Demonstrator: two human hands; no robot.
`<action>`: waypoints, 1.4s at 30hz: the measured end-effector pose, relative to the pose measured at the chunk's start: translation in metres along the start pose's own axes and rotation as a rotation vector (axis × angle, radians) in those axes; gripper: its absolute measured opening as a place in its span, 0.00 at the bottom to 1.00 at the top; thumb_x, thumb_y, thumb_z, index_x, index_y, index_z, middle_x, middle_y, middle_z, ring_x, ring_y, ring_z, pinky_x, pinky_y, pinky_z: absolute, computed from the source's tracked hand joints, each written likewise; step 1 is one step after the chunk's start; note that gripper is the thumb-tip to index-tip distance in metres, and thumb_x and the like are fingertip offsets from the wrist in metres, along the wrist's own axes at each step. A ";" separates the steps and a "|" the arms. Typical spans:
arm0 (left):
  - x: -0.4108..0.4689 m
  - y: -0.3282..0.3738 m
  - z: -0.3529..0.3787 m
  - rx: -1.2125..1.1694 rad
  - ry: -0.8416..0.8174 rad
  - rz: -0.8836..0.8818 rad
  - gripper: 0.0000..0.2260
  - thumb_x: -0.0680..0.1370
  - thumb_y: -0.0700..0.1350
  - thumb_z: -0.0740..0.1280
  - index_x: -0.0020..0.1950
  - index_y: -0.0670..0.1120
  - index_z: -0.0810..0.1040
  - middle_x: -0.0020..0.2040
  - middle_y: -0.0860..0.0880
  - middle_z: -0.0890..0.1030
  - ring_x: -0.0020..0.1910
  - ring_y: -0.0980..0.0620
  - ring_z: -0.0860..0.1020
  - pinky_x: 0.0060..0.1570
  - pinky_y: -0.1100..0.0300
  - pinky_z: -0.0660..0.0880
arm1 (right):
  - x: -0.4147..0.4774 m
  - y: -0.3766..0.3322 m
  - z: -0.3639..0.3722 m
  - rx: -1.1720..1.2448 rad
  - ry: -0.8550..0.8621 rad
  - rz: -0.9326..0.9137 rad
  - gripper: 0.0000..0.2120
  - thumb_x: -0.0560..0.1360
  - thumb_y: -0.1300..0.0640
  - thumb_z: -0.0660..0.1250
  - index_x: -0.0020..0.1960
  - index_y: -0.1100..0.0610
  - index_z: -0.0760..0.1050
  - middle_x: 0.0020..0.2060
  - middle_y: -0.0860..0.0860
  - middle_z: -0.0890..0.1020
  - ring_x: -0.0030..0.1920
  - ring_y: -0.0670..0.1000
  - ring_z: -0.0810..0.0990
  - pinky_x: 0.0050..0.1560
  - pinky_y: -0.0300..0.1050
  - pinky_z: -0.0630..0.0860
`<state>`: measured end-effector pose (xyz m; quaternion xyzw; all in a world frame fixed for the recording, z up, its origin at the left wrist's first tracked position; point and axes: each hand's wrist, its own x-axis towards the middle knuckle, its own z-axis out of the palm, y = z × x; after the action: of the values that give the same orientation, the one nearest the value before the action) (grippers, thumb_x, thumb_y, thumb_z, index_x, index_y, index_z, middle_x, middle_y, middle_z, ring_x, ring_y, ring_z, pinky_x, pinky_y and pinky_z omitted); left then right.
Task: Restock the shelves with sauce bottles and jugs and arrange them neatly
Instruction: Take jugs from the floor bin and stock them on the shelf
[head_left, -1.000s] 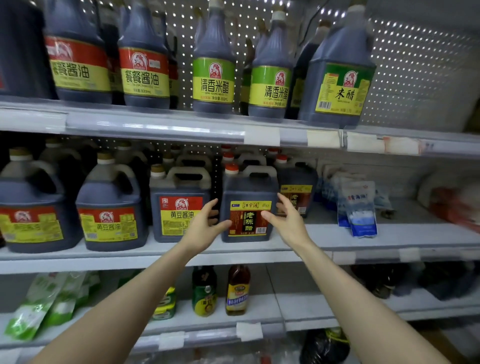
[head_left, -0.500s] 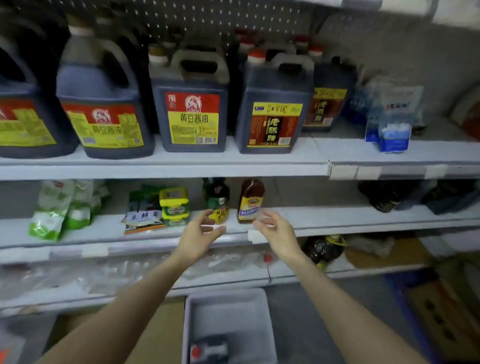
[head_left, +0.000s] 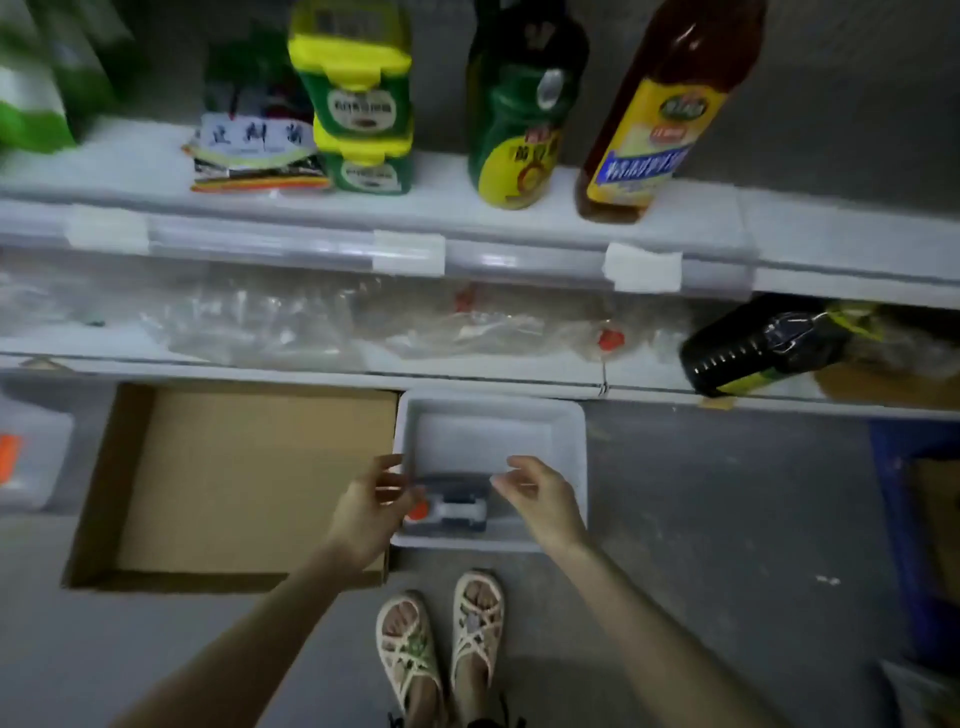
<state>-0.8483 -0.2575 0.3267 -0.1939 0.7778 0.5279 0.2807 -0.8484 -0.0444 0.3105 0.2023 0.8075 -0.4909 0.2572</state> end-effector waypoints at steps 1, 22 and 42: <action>0.008 -0.023 0.004 -0.009 0.010 -0.040 0.22 0.75 0.43 0.71 0.67 0.43 0.71 0.46 0.53 0.78 0.39 0.63 0.78 0.35 0.71 0.72 | 0.009 0.017 0.014 -0.003 -0.017 0.017 0.15 0.77 0.57 0.69 0.61 0.60 0.75 0.48 0.51 0.80 0.49 0.48 0.78 0.45 0.28 0.71; 0.120 -0.262 0.072 -0.125 0.073 -0.328 0.18 0.75 0.46 0.71 0.63 0.49 0.71 0.52 0.48 0.81 0.46 0.52 0.81 0.48 0.52 0.79 | 0.158 0.218 0.166 -0.309 -0.143 0.045 0.20 0.70 0.43 0.72 0.55 0.56 0.82 0.50 0.55 0.84 0.58 0.55 0.78 0.59 0.54 0.74; 0.096 -0.193 0.056 -0.127 -0.057 -0.194 0.25 0.73 0.43 0.73 0.67 0.48 0.68 0.51 0.52 0.76 0.47 0.55 0.78 0.40 0.64 0.77 | 0.108 0.142 0.099 -0.101 -0.253 0.136 0.09 0.76 0.53 0.69 0.37 0.50 0.77 0.32 0.47 0.79 0.34 0.43 0.76 0.38 0.37 0.70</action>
<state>-0.7941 -0.2769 0.1120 -0.2703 0.7122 0.5516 0.3398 -0.8301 -0.0630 0.1081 0.1800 0.7765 -0.4528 0.3995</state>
